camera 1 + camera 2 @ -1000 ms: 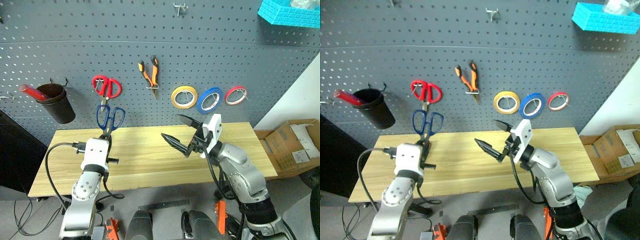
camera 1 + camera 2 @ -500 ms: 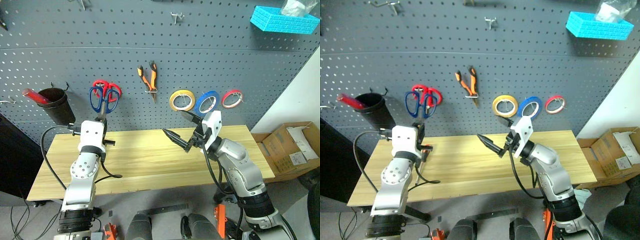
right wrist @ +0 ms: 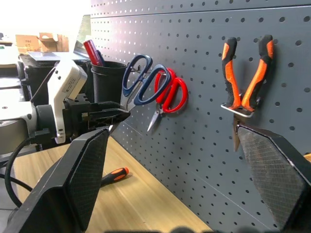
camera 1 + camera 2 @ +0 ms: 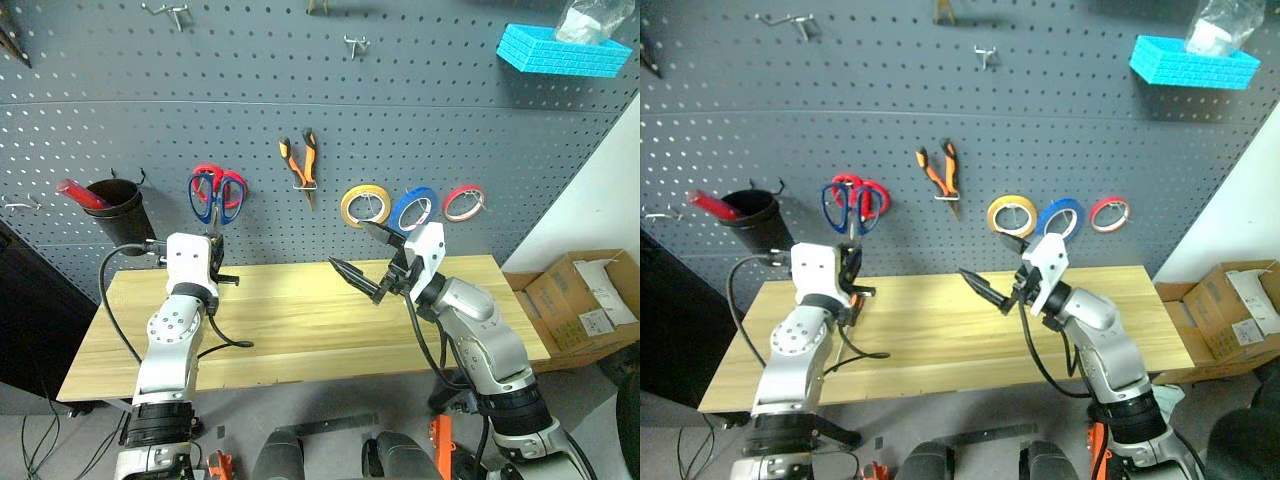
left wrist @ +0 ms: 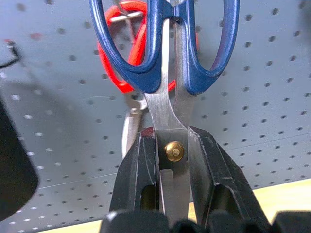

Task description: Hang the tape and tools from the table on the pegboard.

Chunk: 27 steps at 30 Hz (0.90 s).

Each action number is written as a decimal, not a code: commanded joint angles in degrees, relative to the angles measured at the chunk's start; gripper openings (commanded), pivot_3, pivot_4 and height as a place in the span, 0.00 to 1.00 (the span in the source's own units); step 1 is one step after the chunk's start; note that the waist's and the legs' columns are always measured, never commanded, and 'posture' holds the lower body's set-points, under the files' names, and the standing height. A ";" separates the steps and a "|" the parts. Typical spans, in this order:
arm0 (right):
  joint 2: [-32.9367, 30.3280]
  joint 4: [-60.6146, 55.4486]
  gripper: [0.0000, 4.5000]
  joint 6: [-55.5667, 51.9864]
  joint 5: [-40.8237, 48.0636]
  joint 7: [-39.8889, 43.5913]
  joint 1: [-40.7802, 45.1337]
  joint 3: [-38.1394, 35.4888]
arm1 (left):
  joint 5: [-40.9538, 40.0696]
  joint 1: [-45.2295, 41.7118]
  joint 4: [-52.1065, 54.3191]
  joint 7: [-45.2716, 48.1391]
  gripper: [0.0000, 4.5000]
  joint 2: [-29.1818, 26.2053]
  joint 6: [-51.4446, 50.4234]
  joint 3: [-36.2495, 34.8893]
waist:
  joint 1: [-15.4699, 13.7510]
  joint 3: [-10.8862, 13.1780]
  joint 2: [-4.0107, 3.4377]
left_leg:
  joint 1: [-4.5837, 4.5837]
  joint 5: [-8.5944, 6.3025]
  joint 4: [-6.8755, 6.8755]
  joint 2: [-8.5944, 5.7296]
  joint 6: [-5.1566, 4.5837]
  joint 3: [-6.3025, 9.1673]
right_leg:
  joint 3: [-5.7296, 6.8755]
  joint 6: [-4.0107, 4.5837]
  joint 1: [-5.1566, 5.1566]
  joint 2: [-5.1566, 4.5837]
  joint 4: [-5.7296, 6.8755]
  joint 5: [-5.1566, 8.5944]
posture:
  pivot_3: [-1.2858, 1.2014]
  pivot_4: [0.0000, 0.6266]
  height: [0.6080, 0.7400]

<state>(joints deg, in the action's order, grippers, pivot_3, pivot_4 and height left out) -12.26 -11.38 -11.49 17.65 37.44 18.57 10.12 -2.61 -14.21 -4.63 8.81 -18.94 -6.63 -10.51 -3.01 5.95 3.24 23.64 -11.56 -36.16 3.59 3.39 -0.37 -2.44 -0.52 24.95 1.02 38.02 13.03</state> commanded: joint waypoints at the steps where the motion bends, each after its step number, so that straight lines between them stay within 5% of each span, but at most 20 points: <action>1: -0.21 -1.28 1.00 1.17 0.25 -0.30 0.89 -1.33 | -0.74 -3.61 -0.94 1.17 0.12 -0.87 0.35 -0.10 | 0.00 0.00 0.00 | -0.04 0.00 0.00 0.00 0.00 0.00 | 0.00 0.00 -0.04 0.01 0.01 0.00 | 0.58 0.06 1.00; 6: -0.41 -1.49 1.00 0.95 0.18 -0.52 0.75 -1.29 | -1.35 -8.99 -8.23 1.74 0.12 -1.42 1.24 -1.04 | 0.08 0.00 -0.01 | -0.55 0.00 0.03 0.00 0.00 0.02 | 0.02 0.01 -0.62 0.03 -0.07 0.02 | 0.57 0.07 1.00; 18: -1.43 -3.96 1.00 -0.45 0.47 -1.29 -0.95 -1.26 | -1.54 -6.93 -10.31 0.93 0.99 -1.62 0.48 -2.03 | 0.57 0.02 -0.05 | -0.82 -0.01 0.06 0.02 0.00 -0.02 | -0.03 0.04 -0.87 0.02 -0.08 0.04 | 0.57 0.13 1.00; 27: -1.57 -7.90 1.00 -8.33 -1.55 -1.90 -1.36 5.73 | -0.75 1.92 -8.91 -0.25 0.99 -2.91 -7.32 -2.26 | 1.68 0.70 -0.60 | -0.89 -0.01 0.08 0.05 0.00 -0.01 | -0.05 0.39 -0.86 0.00 -0.05 0.26 | 0.56 0.24 1.00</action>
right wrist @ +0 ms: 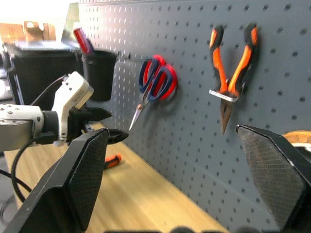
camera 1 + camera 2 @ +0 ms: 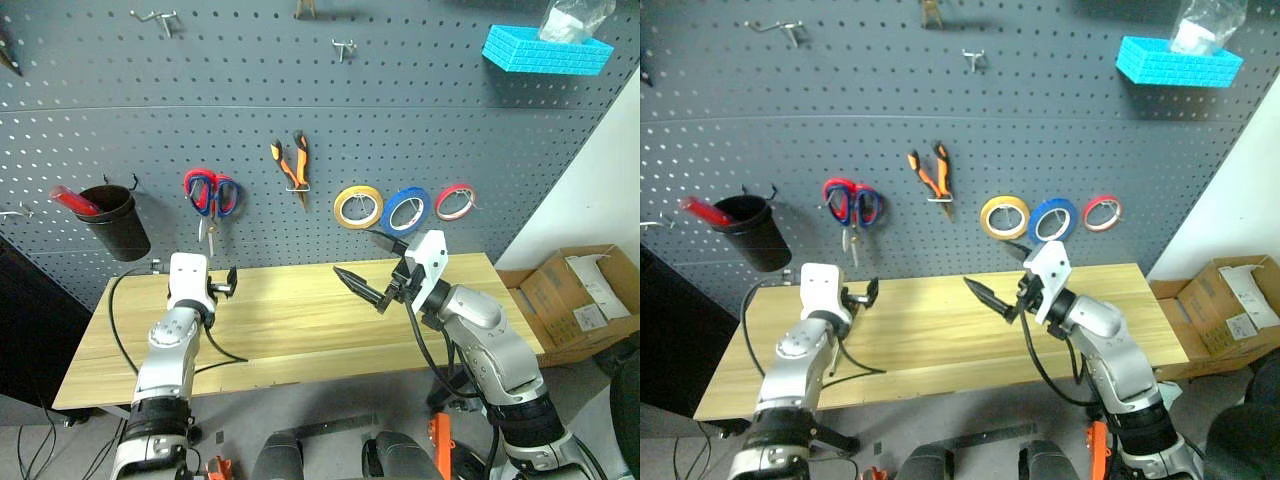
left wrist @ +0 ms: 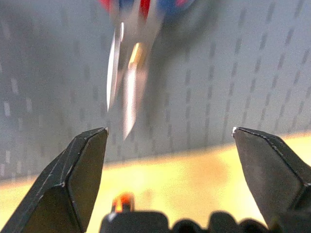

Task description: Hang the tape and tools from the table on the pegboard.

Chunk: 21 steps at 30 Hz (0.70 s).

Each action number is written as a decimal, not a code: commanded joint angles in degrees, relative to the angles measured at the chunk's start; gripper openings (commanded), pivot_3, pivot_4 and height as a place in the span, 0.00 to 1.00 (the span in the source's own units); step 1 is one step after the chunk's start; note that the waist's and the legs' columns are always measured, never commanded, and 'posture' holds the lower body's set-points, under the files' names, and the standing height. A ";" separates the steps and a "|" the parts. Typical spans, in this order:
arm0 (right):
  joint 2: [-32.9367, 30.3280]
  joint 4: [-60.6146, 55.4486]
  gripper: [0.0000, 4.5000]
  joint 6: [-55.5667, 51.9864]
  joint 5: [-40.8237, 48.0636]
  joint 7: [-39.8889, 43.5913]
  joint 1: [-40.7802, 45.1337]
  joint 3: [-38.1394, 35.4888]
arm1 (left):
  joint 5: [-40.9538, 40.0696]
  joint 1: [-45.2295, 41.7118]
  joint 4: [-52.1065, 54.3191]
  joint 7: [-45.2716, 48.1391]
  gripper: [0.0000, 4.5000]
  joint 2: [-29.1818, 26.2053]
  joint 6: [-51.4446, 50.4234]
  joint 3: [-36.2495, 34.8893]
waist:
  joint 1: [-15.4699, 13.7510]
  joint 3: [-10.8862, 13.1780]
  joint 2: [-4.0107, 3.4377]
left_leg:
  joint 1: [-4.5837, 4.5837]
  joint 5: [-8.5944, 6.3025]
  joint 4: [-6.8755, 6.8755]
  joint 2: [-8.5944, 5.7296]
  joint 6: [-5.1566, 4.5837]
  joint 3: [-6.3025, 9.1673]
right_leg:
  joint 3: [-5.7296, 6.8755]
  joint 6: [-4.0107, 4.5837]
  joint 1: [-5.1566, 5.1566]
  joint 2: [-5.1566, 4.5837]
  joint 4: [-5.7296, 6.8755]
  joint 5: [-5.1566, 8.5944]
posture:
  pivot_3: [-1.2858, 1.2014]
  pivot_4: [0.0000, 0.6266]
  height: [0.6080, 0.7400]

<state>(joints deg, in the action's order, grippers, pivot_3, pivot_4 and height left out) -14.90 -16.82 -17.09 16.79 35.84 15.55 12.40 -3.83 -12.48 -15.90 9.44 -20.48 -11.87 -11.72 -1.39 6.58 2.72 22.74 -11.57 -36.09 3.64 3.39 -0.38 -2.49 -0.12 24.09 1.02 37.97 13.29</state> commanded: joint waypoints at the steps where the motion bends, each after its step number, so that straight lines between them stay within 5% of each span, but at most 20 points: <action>1: 1.90 -2.10 1.00 -3.62 -1.01 0.10 2.61 5.52 | 0.49 0.50 1.58 -1.14 0.99 -1.82 -3.30 -1.40 | 0.08 0.48 -0.18 | -0.01 0.00 0.00 0.01 0.00 0.02 | 0.01 0.01 0.00 0.00 0.02 0.01 | 0.55 0.26 1.00; 7: 6.55 1.80 1.00 -4.29 -4.04 1.06 7.82 13.48 | 0.19 -1.56 -4.05 -0.04 0.99 -5.80 -7.35 -2.40 | 0.15 3.39 -0.46 | -0.14 0.00 0.03 0.02 0.00 0.17 | 0.05 0.06 0.02 0.01 0.05 0.03 | 0.55 0.38 1.00; 21: 9.40 6.06 1.00 -7.66 -6.74 1.64 12.78 15.52 | -3.46 -10.30 -20.63 8.29 0.99 -8.05 -12.10 -2.35 | 0.09 8.52 -0.42 | 0.71 -0.22 0.09 -0.03 0.08 0.27 | 0.21 -0.41 0.69 -0.09 0.01 0.18 | 0.55 0.54 1.00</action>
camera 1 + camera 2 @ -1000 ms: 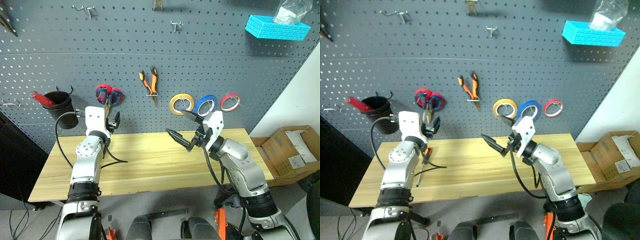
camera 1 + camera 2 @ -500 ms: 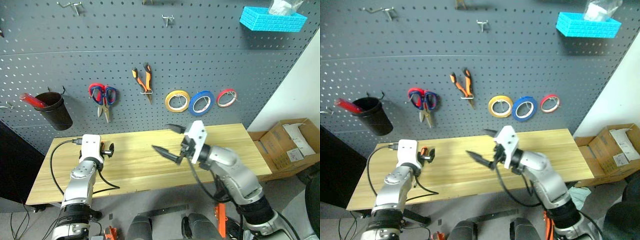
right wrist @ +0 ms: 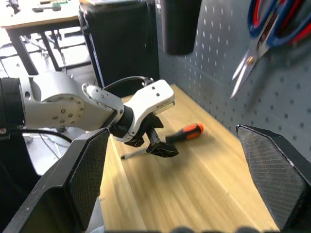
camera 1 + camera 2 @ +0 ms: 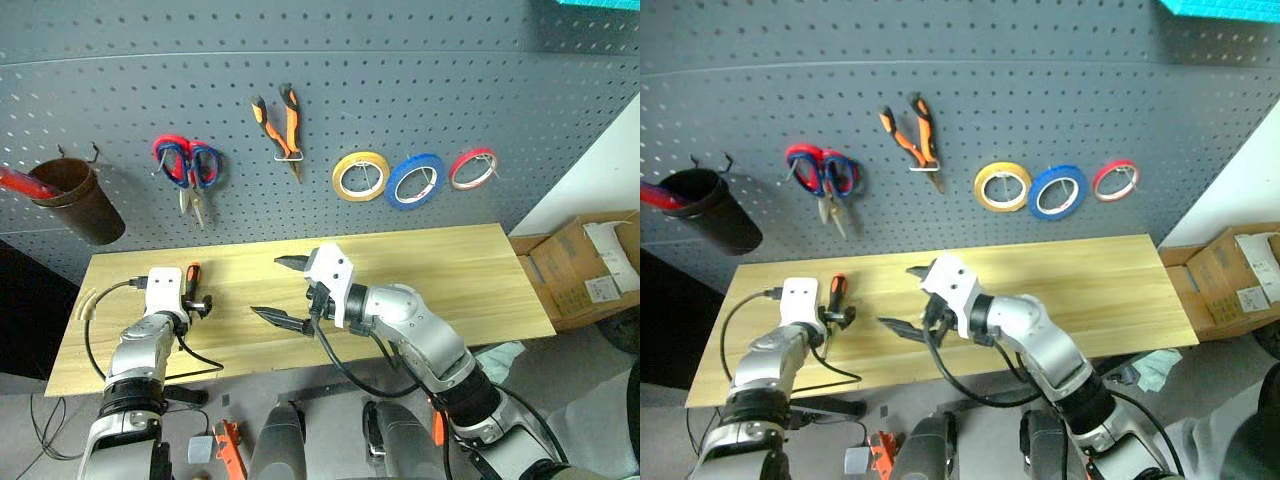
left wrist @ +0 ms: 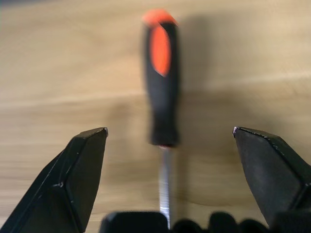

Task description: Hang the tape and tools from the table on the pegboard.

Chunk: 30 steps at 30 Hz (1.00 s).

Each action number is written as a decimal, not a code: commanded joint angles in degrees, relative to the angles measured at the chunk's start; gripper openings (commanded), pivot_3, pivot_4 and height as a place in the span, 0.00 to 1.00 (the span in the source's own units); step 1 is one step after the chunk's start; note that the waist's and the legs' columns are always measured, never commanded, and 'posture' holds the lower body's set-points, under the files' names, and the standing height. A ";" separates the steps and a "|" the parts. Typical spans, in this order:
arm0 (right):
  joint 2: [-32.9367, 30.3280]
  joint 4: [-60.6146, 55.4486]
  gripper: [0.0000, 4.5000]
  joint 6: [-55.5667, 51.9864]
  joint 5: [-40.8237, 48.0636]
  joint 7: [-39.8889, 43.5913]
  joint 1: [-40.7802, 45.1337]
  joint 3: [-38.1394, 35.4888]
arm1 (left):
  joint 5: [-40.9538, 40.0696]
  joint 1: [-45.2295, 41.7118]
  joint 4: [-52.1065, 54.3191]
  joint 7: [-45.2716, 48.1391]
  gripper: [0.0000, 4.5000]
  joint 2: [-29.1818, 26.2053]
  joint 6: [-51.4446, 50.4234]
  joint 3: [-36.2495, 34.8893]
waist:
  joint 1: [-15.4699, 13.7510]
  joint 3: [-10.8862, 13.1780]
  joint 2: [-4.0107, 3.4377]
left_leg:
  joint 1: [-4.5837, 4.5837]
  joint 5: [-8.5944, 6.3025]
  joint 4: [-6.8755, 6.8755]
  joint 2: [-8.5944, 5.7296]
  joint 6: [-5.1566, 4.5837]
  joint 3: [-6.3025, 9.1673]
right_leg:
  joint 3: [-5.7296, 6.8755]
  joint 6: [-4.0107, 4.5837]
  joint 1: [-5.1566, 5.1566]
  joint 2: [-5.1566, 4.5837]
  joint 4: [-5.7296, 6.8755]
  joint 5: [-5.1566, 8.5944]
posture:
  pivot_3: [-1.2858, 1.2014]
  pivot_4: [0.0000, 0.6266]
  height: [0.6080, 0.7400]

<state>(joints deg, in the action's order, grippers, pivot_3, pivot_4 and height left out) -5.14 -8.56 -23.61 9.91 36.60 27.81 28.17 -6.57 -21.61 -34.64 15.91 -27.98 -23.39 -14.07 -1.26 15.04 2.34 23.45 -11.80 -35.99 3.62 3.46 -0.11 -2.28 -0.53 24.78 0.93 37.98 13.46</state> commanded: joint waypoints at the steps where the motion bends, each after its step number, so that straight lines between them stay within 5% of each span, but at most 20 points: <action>1: -0.77 -2.61 1.00 -1.50 0.26 1.16 0.38 -0.26 | -0.53 -1.65 -2.66 2.07 0.99 -0.64 -0.26 0.25 | -0.06 0.16 -0.10 | 0.20 0.00 -0.02 -0.01 0.00 0.05 | 0.04 -0.01 0.23 0.00 0.06 0.00 | 0.55 0.55 1.00; 11: -1.59 -5.75 1.00 -4.32 0.64 0.95 -1.53 0.01 | 1.39 -9.91 -15.42 0.12 0.99 -3.19 4.34 0.49 | 0.46 1.45 -0.20 | 0.41 0.01 -0.04 -0.01 0.01 0.04 | 0.02 -0.04 0.46 0.01 0.07 0.00 | 0.54 0.57 1.00; 14: -1.67 -5.81 1.00 -4.35 0.26 0.89 -1.66 0.16 | 1.28 -10.49 -16.49 0.91 0.87 -3.54 4.81 0.80 | 0.82 1.63 -0.20 | 0.42 0.01 -0.02 -0.01 0.01 0.04 | 0.03 -0.05 0.48 0.01 0.06 0.01 | 0.54 0.56 1.00; 23: -1.25 -4.51 1.00 -3.23 0.00 1.17 -0.88 -0.08 | 0.84 -9.96 -15.82 1.23 0.20 -3.01 4.62 1.15 | 1.38 1.81 -0.18 | 0.43 0.00 0.00 0.00 0.02 0.02 | 0.02 -0.06 0.51 0.01 0.06 0.01 | 0.54 0.54 1.00; 30: -0.80 -3.17 1.00 -2.06 -0.13 1.42 -0.13 -0.48 | 0.92 -10.15 -16.19 2.38 0.18 -2.99 4.19 1.72 | 1.38 1.83 -0.18 | 0.44 0.00 0.02 -0.01 0.03 0.01 | 0.02 -0.07 0.51 0.01 0.02 0.01 | 0.54 0.51 1.00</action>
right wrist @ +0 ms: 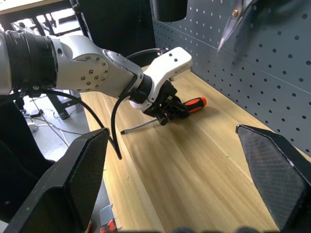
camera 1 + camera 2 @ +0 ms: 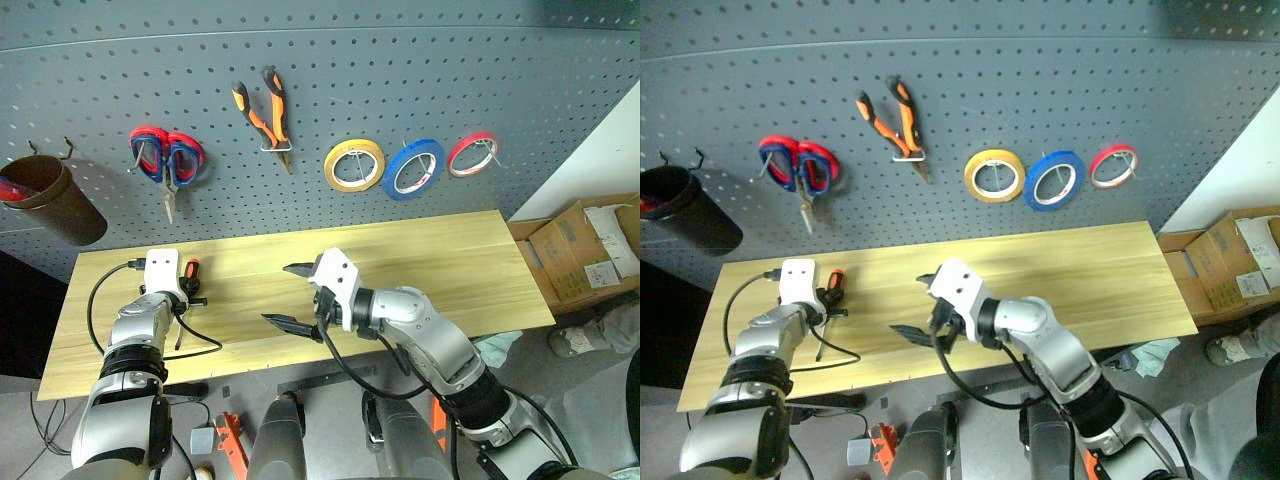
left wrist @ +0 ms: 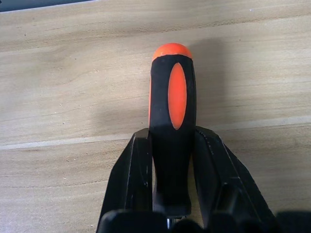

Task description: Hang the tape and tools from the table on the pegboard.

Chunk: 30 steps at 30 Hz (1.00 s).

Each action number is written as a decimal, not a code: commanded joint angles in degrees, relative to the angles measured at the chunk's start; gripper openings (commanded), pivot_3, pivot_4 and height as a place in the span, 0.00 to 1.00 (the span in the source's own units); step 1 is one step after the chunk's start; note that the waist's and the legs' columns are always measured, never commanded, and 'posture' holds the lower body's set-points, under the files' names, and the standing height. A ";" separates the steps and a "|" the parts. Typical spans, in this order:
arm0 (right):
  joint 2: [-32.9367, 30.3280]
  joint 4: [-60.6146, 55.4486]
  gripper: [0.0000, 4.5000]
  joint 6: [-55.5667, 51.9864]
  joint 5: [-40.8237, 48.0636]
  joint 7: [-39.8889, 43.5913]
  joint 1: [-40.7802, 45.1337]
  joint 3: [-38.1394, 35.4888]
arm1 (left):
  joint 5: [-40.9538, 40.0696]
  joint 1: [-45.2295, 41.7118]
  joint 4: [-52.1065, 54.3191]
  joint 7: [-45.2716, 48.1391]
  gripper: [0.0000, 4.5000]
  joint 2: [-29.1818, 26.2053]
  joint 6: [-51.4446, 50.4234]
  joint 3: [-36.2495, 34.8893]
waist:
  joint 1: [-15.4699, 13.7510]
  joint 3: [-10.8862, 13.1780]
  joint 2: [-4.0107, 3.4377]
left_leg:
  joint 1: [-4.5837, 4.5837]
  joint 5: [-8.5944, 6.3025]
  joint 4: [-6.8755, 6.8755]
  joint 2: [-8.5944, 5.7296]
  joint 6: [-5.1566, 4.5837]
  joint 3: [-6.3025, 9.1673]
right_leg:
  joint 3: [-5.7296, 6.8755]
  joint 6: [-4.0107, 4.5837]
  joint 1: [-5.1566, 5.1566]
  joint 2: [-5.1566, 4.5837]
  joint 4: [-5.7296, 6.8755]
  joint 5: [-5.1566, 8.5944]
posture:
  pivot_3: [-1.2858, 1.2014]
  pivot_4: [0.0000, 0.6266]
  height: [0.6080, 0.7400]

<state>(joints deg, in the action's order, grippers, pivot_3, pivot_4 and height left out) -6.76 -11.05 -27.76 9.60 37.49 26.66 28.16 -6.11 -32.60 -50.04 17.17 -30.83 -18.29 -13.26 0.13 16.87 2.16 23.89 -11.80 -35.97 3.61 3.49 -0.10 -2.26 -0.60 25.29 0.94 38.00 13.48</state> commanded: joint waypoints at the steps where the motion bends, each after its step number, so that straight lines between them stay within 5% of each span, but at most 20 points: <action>1: 0.87 -0.66 1.00 2.33 0.24 0.43 1.06 -0.76 | 0.24 1.27 0.85 2.03 0.18 0.09 -1.71 1.27 | -0.02 -0.01 0.01 | 0.00 0.00 0.00 0.00 0.00 0.00 | 0.01 0.00 0.00 0.00 0.00 0.00 | 0.54 0.49 1.00; 7: 1.29 -5.07 1.00 1.48 5.15 -0.58 -1.33 -6.93 | 3.28 9.37 19.44 2.63 0.18 -0.12 -2.43 5.39 | -0.10 -0.11 0.17 | 0.15 -0.05 0.01 -0.01 0.10 0.01 | 0.01 -0.04 0.04 -0.03 -0.09 0.01 | 0.55 0.41 1.00; 12: -0.35 -14.23 1.00 -7.22 16.04 -0.68 -4.83 -14.80 | 11.27 23.76 50.89 -11.94 0.18 4.40 -6.65 4.41 | -0.20 -0.56 0.58 | 0.41 -0.25 -0.01 0.08 0.42 0.20 | -0.01 -0.10 0.15 -0.31 -0.11 0.05 | 0.56 0.30 1.00; 17: 0.77 -14.48 1.00 -8.28 18.47 -3.28 -3.99 -16.93 | 18.37 28.19 66.57 -21.75 0.18 8.70 -5.56 3.01 | -0.92 -1.89 0.74 | 0.67 -0.25 0.00 0.04 0.47 0.50 | 0.22 0.09 0.34 -0.27 -0.07 -0.07 | 0.58 0.20 1.00; 24: 4.01 -8.65 1.00 -2.97 16.81 -3.55 -0.09 -15.77 | 21.90 20.37 70.03 -27.32 0.18 7.63 -0.84 -0.65 | -1.67 -5.39 1.12 | 0.44 -0.23 -0.05 0.02 0.45 0.29 | 0.25 -0.14 0.20 0.00 -0.07 0.07 | 0.60 0.11 1.00; 30: 5.55 -3.79 1.00 1.55 15.44 -2.87 2.63 -15.04 | 20.01 4.81 56.75 -27.88 0.18 1.86 5.20 -3.84 | -2.75 -7.26 1.86 | 0.08 -0.16 -0.11 -0.01 0.35 0.06 | 0.15 -0.13 -0.13 -0.01 -0.16 -0.09 | 0.60 0.06 1.00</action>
<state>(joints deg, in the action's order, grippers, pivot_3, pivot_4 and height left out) -1.55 -14.64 -28.67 25.40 34.14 28.13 13.19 14.56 -25.08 9.09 -10.61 -27.53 -15.80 -15.98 -2.62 9.61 4.01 23.94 -11.95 -36.08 3.58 3.83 -0.09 -2.15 -0.73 25.15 0.93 37.86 13.37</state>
